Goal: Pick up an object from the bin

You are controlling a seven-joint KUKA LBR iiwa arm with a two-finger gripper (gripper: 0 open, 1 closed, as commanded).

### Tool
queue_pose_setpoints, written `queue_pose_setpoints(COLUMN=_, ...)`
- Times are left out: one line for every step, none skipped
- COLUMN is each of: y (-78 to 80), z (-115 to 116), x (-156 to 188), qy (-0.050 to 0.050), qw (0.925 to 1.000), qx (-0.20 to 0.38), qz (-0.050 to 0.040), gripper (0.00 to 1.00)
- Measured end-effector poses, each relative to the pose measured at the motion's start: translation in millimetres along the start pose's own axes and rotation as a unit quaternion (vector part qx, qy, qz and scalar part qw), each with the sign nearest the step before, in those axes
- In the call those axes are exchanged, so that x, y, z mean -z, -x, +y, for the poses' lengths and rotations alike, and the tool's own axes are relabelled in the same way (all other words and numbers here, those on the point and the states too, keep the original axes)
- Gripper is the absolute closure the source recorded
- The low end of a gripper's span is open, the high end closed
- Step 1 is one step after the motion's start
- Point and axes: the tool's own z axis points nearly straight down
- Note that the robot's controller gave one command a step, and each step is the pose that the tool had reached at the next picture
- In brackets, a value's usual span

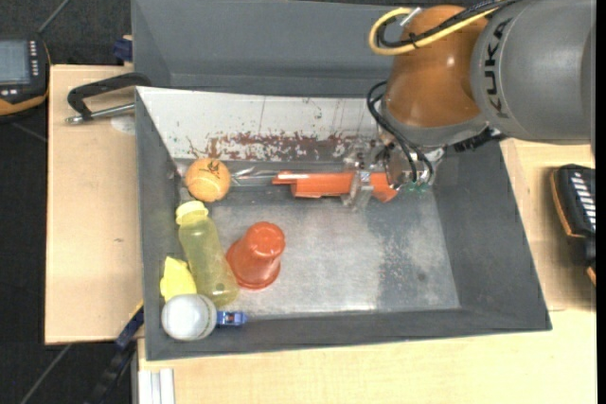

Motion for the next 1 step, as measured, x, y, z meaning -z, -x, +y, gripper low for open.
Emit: queue_pose_setpoints(y=-4.6, z=-11.4, x=37.7, qy=0.0, qw=1.0, qx=0.004, qz=-0.0066, gripper=1.0)
